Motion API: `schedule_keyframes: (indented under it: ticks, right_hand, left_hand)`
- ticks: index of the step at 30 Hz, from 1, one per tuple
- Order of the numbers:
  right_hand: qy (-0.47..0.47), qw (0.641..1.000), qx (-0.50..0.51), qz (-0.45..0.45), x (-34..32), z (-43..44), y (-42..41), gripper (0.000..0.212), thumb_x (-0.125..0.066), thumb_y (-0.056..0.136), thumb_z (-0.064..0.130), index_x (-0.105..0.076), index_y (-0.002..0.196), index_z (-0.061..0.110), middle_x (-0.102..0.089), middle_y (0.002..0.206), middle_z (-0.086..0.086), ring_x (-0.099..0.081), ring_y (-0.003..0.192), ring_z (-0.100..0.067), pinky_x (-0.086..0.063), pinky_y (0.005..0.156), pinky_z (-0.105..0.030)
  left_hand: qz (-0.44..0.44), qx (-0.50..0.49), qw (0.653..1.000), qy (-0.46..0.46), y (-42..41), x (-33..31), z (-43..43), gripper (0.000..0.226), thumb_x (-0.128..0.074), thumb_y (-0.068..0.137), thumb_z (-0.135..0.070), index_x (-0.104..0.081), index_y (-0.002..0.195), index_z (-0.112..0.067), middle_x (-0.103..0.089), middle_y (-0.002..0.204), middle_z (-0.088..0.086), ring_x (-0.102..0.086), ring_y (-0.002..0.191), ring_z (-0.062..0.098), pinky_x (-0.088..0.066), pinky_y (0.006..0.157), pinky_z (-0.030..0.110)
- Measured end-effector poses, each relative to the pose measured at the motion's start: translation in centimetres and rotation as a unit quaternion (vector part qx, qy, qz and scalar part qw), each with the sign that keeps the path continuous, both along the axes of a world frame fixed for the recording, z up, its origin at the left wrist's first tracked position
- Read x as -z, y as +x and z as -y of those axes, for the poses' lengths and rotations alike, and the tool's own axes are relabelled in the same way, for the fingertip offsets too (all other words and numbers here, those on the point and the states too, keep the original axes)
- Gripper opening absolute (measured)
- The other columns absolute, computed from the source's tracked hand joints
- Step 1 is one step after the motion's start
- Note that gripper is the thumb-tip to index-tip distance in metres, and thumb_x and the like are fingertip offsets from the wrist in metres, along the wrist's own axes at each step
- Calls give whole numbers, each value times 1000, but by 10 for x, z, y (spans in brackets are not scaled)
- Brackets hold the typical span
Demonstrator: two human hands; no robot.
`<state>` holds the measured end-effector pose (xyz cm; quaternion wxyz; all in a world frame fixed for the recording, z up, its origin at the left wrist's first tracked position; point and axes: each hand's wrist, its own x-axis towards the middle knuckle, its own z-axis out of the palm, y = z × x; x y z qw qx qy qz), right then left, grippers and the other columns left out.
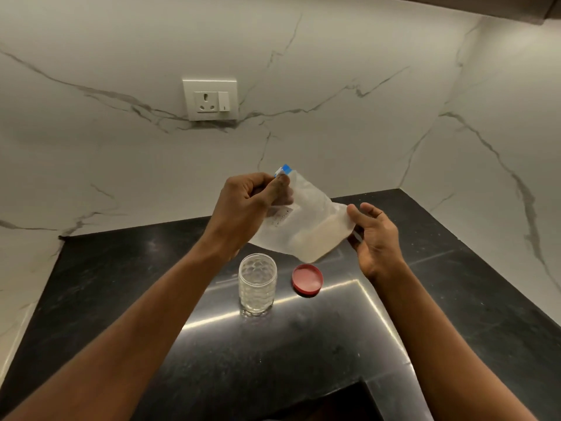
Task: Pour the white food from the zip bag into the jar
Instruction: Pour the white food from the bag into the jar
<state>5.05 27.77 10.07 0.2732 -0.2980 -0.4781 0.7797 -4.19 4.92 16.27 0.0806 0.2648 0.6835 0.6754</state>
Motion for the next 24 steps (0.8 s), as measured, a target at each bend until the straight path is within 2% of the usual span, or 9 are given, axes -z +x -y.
schedule_keyframes:
  ticks: [3,7,12,15,20,24]
  right_hand:
    - [15,999,28,-21,-4,-8,4,36,-84,83,7,-64,111,16,-71,103,-7,-71,94,-24,-62,73,-36]
    - [42,998,29,-24,-3,-13,8,34,-85,82,9,-65,108,16,-71,101,-5,-71,96,-23,-62,71,-31]
    - [85,996,19,-7,4,-12,8,33,-85,82,13,-66,108,17,-70,102,-5,-71,98,-25,-64,82,-39]
    - [125,992,8,-9,1,-8,5,33,-84,83,17,-65,110,18,-70,102,-3,-72,96,-23,-64,78,-34]
    - [203,978,11,-37,-9,-3,4,31,-86,83,16,-65,106,16,-72,91,-3,-72,85,-16,-61,73,-33]
    - [255,965,1,-60,-23,2,2,31,-87,82,18,-66,104,18,-72,91,-6,-72,84,-16,-59,69,-24]
  left_hand:
    - [55,19,998,4,-2,19,0,28,-62,105,-26,-78,102,-3,-83,95,8,-81,91,19,-66,84,32]
    - [79,11,996,-49,-8,45,7,20,-64,103,-27,-80,99,-15,-83,96,1,-79,93,15,-66,86,35]
    - [113,-14,991,-66,-12,68,15,14,-69,99,-25,-81,96,-18,-83,101,1,-79,98,19,-66,85,33]
    - [113,-35,991,-69,-15,76,23,15,-74,94,-26,-81,103,-16,-83,103,1,-80,98,16,-66,83,31]
    - [97,-65,992,-51,-13,83,33,11,-78,89,-29,-82,99,-25,-83,94,-9,-78,88,5,-60,68,17]
    - [101,-85,991,-31,-10,84,38,24,-77,79,-39,-82,99,-27,-83,95,-9,-79,90,8,-62,71,19]
